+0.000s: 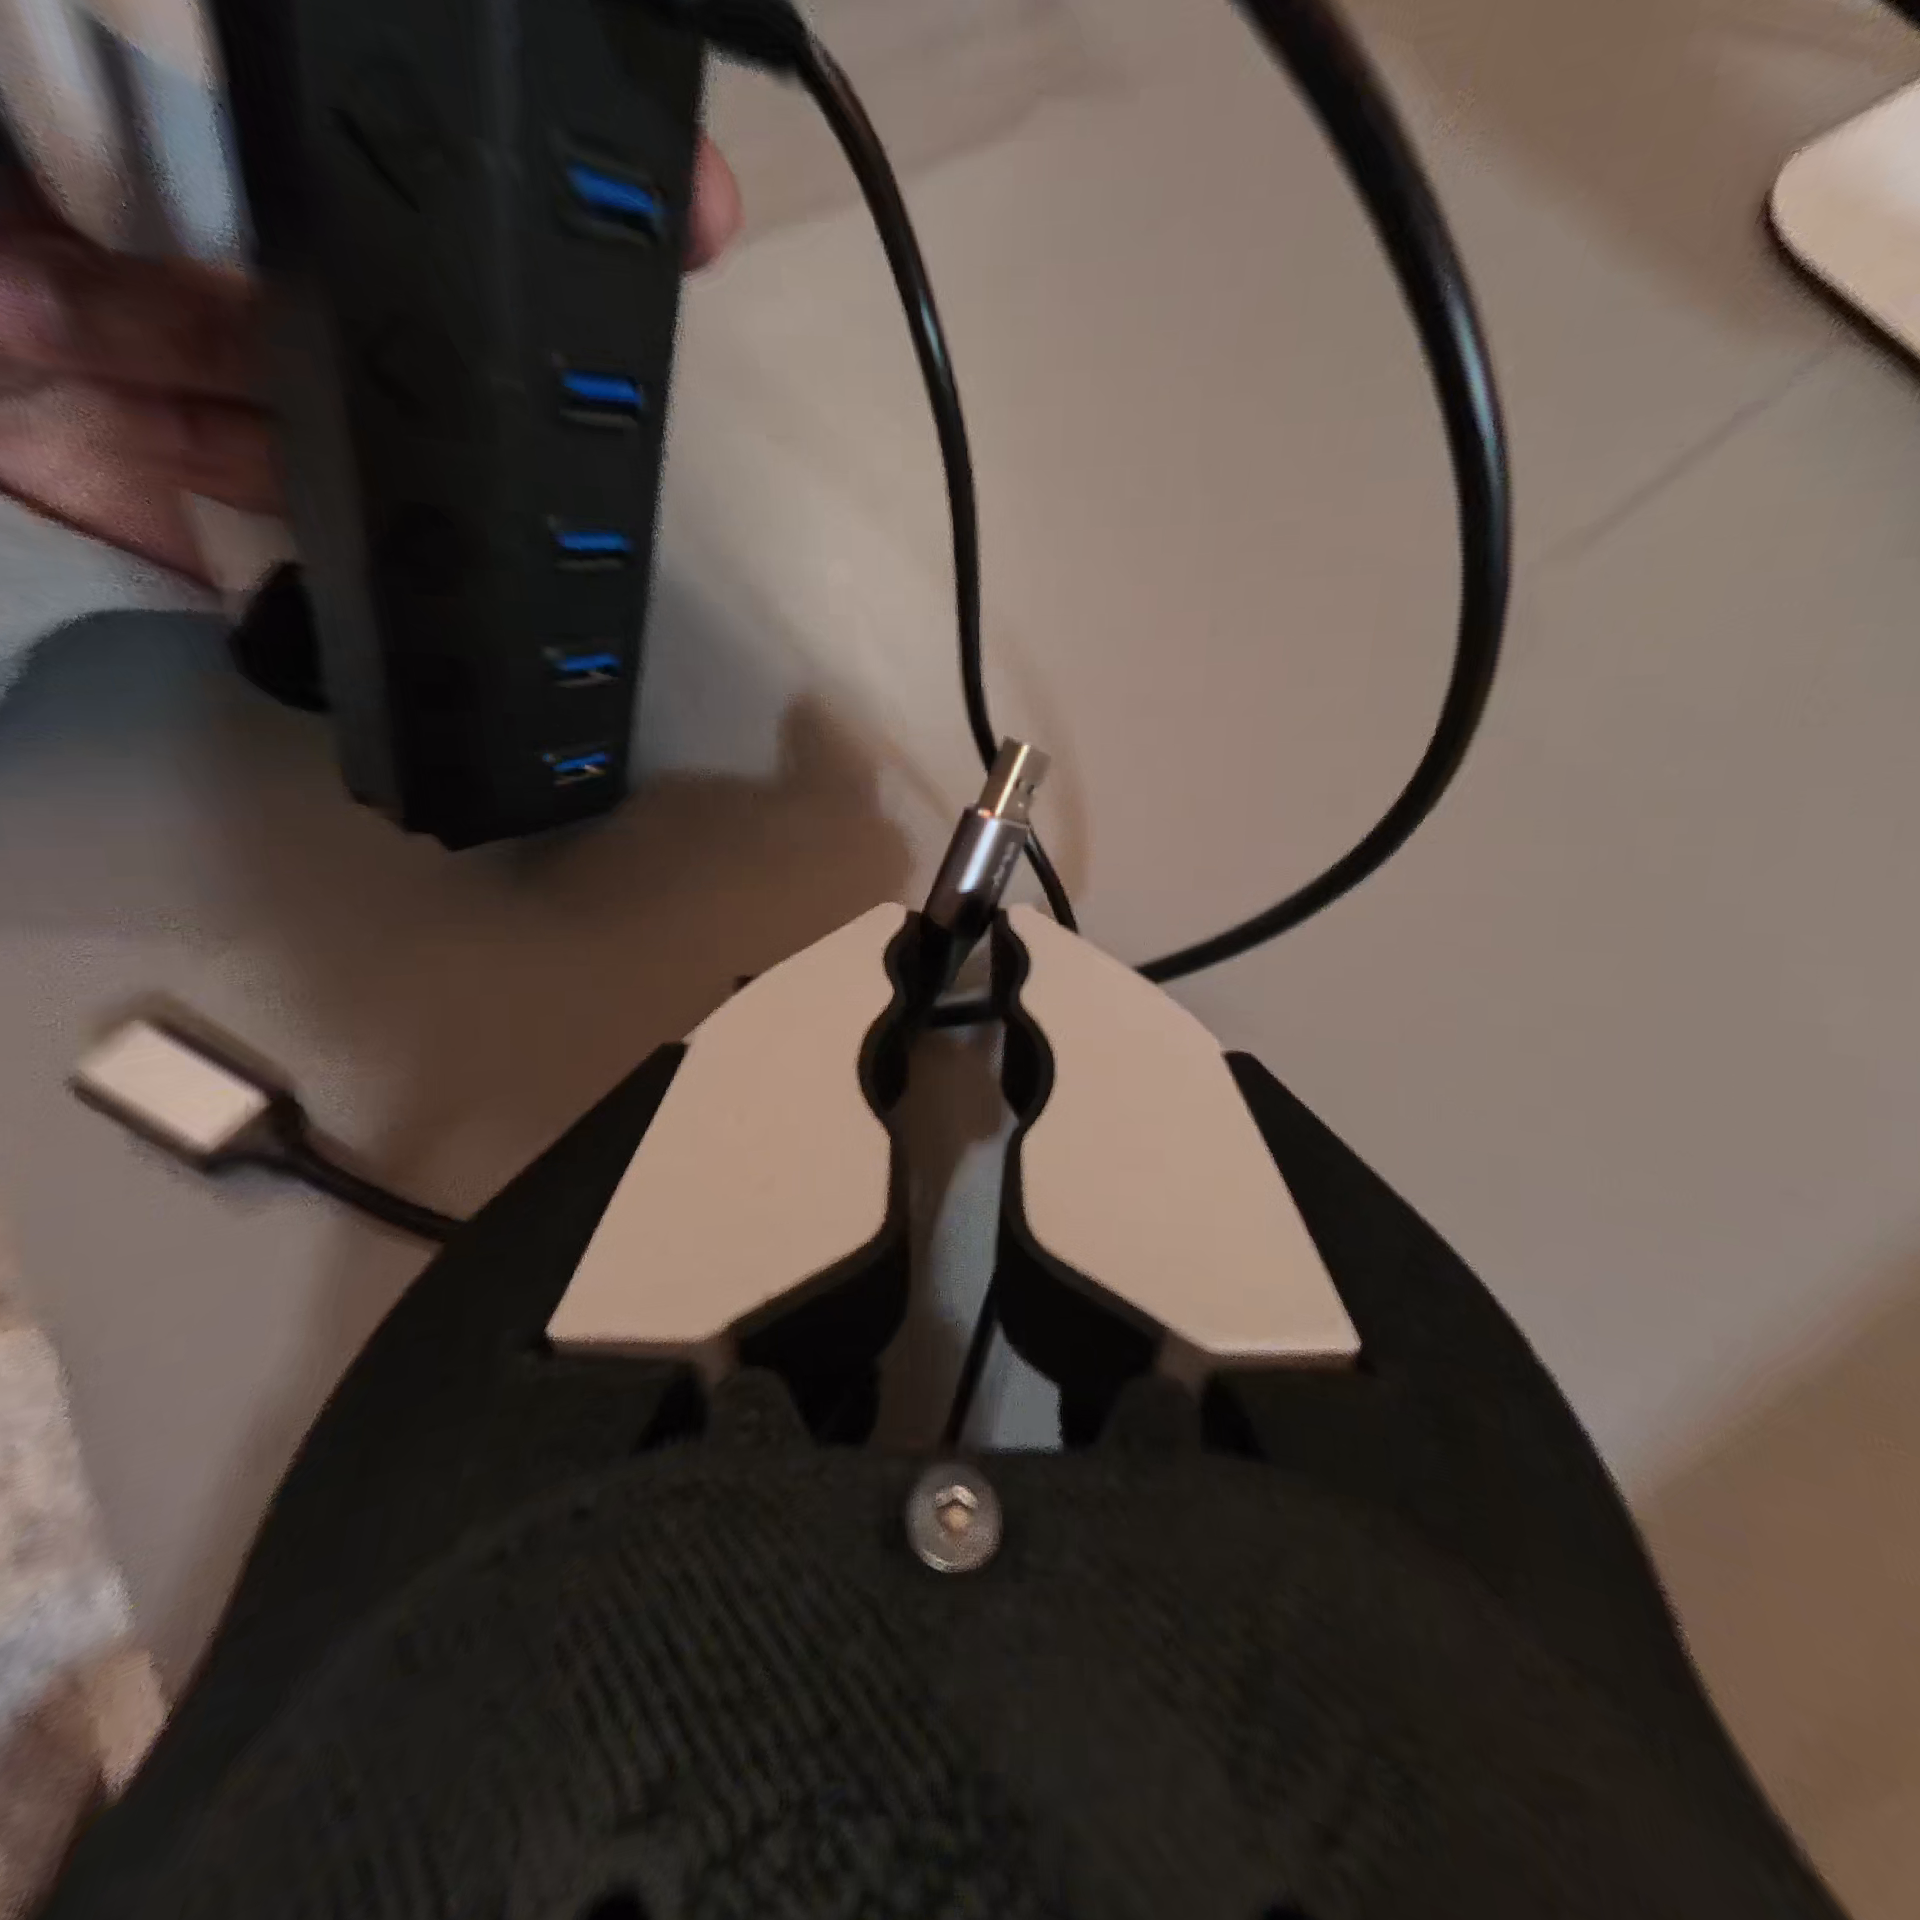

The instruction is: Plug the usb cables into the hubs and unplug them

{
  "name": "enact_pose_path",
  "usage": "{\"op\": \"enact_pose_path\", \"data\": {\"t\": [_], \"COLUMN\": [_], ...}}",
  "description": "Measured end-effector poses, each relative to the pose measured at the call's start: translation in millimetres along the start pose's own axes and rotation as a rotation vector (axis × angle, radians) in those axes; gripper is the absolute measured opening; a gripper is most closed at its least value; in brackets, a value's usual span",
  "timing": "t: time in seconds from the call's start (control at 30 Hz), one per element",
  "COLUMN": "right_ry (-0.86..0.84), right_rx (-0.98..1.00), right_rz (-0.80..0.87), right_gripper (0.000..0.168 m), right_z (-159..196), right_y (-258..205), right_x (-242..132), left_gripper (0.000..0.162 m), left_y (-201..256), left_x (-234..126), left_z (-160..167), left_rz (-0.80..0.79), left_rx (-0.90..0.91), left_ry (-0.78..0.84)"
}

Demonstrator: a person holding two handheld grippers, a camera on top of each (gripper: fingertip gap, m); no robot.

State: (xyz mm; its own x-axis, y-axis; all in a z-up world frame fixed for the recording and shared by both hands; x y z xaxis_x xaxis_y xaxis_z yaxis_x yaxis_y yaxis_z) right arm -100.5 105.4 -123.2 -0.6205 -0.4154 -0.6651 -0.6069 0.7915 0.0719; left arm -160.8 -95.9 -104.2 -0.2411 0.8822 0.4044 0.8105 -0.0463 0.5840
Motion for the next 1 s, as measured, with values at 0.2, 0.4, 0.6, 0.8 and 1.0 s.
{"op": "enact_pose_path", "data": {"t": [0.2, 0.4, 0.6, 0.8, 1.0], "right_ry": [0.265, 0.294, 0.043, -0.103, -0.144], "right_rx": [0.152, 0.37, 0.19, 0.074, -0.07], "right_rz": [-0.257, -0.561, -0.623, -0.712, -0.76], "right_gripper": [0.01, 0.008, 0.008, 0.008, 0.008], "right_z": [-15.2, -8.7, 9.5, 22.1, 28.0], "right_y": [17.6, 42.9, 28.7, 10.9, -2.0], "right_x": [-31.2, -34.2, -16.8, -4.7, -5.8], "left_gripper": [0.055, 0.055, 0.055, 0.054, 0.054], "left_y": [0.5, 0.8, 0.3, 0.5, 0.5], "left_x": [0.3, 0.6, 0.4, 0.5, 0.6], "left_z": [0.2, 0.5, 0.3, 0.3, 0.6], "left_rz": [0.005, 0.009, 0.011, 0.013, 0.015], "left_rx": [0.005, 0.008, -0.001, -0.004, -0.008], "left_ry": [-0.001, -0.002, 0.001, 0.0, -0.001]}}
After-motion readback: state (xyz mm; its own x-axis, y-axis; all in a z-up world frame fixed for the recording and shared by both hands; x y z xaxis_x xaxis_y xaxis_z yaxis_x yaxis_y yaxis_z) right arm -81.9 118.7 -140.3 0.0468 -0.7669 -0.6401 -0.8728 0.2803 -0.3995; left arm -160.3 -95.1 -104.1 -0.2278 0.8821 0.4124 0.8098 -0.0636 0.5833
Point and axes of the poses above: each gripper's, where its closed fingertips meet, x out along the fingers, z out of its underside, y = z × x across the jaws, the point moved 9 cm from there along -x, back along the fingers, and after that the axes turned 7 degrees about z, right-handed, at the moved point
